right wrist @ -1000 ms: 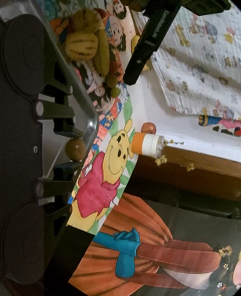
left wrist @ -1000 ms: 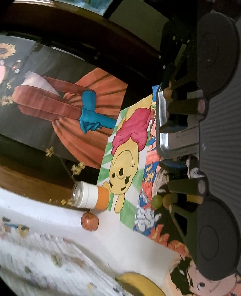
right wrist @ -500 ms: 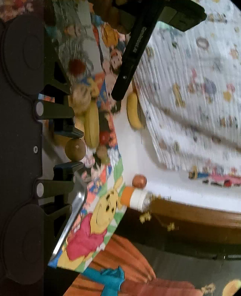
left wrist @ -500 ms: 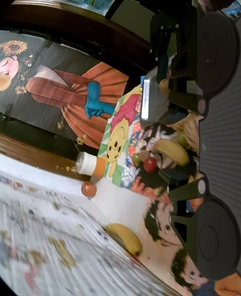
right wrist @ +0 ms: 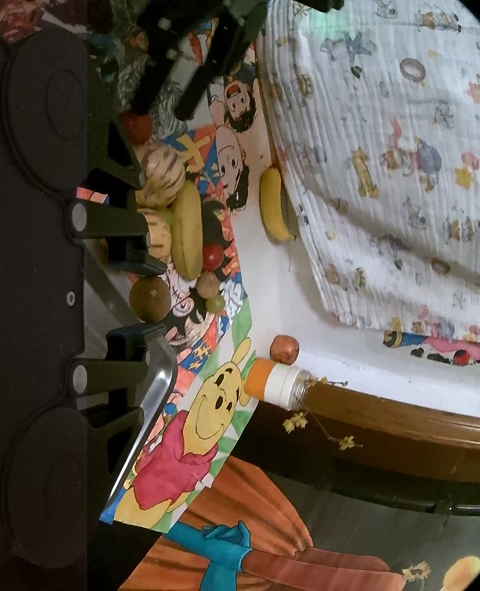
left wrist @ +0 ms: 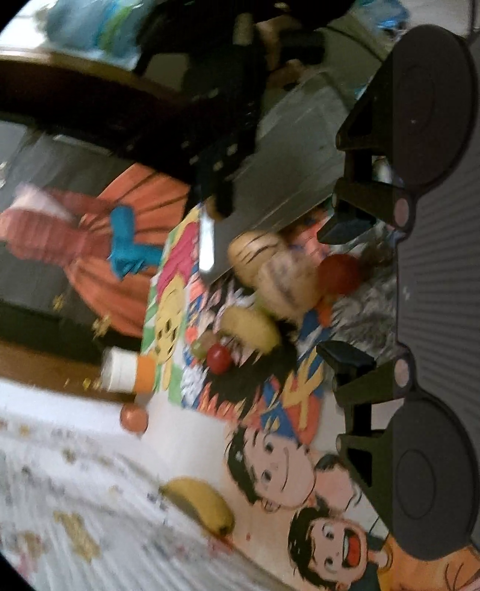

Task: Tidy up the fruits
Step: 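Carry the brown fruit into the metal tray with the right tool while the left tool drops the tomato there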

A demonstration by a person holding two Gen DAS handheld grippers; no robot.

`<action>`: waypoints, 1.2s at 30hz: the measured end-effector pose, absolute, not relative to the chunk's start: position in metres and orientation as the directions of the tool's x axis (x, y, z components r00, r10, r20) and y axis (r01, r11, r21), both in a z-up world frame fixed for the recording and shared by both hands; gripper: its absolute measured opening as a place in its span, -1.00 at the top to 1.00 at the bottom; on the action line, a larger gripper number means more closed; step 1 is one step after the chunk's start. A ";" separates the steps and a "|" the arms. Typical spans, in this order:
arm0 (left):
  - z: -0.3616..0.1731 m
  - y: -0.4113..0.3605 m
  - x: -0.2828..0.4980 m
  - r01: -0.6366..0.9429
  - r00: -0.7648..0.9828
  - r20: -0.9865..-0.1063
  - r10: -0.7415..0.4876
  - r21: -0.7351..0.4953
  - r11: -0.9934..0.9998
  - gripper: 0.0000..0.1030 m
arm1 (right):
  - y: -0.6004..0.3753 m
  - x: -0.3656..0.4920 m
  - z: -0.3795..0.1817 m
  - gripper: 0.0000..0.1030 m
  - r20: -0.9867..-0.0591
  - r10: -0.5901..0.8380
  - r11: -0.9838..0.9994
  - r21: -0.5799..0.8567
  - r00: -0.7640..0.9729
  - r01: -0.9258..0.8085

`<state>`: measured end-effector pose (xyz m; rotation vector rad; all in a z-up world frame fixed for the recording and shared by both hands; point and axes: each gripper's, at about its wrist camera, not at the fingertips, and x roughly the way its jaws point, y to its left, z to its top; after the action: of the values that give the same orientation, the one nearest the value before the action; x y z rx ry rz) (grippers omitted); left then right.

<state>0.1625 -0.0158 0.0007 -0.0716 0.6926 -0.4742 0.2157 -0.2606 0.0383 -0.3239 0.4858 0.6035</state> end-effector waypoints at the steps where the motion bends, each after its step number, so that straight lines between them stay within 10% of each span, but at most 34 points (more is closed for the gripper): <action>1: -0.002 -0.020 0.162 0.405 0.662 -0.604 -0.444 -0.209 0.890 -0.20 | -0.263 0.217 0.037 0.42 -0.522 0.462 0.781 -0.144 0.717 -0.608; 8: -0.011 -0.046 0.164 0.396 0.669 -0.653 -0.354 -0.090 0.914 0.36 | -0.273 0.221 0.032 0.42 -0.517 0.471 0.787 -0.118 0.714 -0.605; 25: 0.058 -0.085 0.217 0.396 0.762 -0.509 -0.400 -0.122 0.910 0.37 | -0.311 0.253 0.029 0.42 -0.487 0.403 0.851 -0.111 0.775 -0.513; 36: 0.033 -0.154 0.332 0.403 0.647 -0.664 -0.376 -0.121 0.907 0.37 | -0.345 0.292 0.010 0.42 -0.546 0.330 0.888 -0.097 0.770 -0.449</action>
<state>0.3316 -0.1545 0.0327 0.0386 0.7458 -0.4426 0.2915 -0.3453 0.0101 -0.2277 0.5467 0.4263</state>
